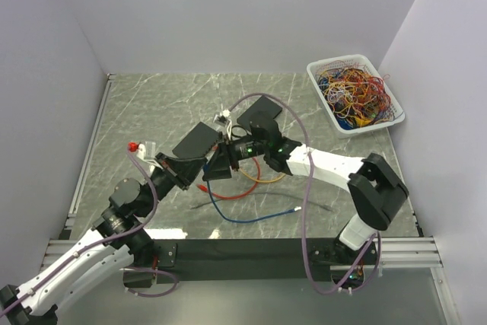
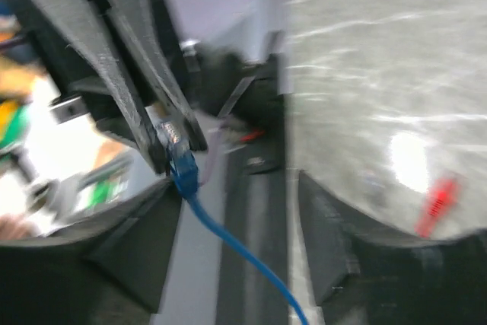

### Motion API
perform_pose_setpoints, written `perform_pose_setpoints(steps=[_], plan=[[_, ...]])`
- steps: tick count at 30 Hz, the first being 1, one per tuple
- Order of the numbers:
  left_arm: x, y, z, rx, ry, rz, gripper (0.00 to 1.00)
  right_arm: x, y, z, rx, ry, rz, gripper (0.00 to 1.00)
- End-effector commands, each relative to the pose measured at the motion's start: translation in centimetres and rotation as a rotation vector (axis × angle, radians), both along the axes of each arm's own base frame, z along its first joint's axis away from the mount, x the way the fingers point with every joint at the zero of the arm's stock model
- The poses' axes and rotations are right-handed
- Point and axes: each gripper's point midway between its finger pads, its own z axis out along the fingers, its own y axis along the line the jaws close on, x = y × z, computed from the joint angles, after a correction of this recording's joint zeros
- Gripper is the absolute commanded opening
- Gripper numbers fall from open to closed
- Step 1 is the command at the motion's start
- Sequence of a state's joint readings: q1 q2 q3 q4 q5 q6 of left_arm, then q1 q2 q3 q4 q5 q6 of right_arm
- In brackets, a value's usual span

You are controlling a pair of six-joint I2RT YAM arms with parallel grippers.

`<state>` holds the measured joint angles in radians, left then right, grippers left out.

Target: Insert the plug into the switch port

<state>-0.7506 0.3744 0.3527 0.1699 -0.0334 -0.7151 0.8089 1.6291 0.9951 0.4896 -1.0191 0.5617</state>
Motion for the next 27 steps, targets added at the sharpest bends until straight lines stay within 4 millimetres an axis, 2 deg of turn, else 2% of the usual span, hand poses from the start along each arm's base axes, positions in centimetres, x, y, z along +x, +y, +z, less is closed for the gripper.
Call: perform_pose_setpoints(steps=[1, 2, 4, 5, 6, 8, 9, 10, 12, 14, 18, 23, 27], plan=[[1.3, 2.1, 1.5, -0.062, 0.065, 0.135, 0.01, 3.4, -0.8, 2.5, -0.102, -0.156, -0.233, 0.71], [1.8, 2.8, 1.5, -0.095, 0.093, 0.186, 0.01, 4.6, -1.2, 2.7, -0.123, -0.183, -0.311, 0.76], [2.2, 3.2, 1.0, -0.122, 0.128, 0.223, 0.01, 4.8, -2.0, 3.8, -0.146, -0.248, -0.394, 0.92], [2.5, 3.6, 0.9, -0.161, 0.153, 0.250, 0.01, 6.2, -2.5, 3.7, -0.183, -0.279, -0.498, 0.93], [2.7, 3.8, 0.5, -0.175, 0.168, 0.267, 0.01, 6.2, -3.1, 3.7, -0.214, -0.291, -0.535, 0.93], [3.3, 4.1, -0.6, -0.218, 0.227, 0.303, 0.01, 6.3, -3.0, 3.8, -0.244, -0.325, -0.581, 0.93], [3.6, 4.5, -1.0, -0.231, 0.241, 0.336, 0.01, 6.7, -3.2, 3.3, -0.276, -0.336, -0.615, 0.90], [3.9, 4.6, -1.6, -0.236, 0.263, 0.350, 0.01, 6.5, -2.9, 3.5, -0.284, -0.348, -0.620, 0.79], [4.3, 4.6, -2.2, -0.254, 0.293, 0.372, 0.01, 6.6, -2.5, 2.7, -0.320, -0.349, -0.629, 0.74], [4.6, 4.5, -2.7, -0.257, 0.321, 0.387, 0.01, 6.2, -1.9, 2.6, -0.326, -0.358, -0.630, 0.67], [4.9, 4.4, -3.1, -0.251, 0.341, 0.398, 0.01, 6.3, -0.8, 2.2, -0.344, -0.363, -0.635, 0.59], [4.8, 4.6, -3.1, -0.255, 0.336, 0.402, 0.01, 6.3, 0.4, 2.6, -0.345, -0.363, -0.623, 0.56], [4.8, 4.5, -3.7, -0.243, 0.349, 0.404, 0.01, 6.1, 1.1, 2.8, -0.332, -0.361, -0.613, 0.50]])
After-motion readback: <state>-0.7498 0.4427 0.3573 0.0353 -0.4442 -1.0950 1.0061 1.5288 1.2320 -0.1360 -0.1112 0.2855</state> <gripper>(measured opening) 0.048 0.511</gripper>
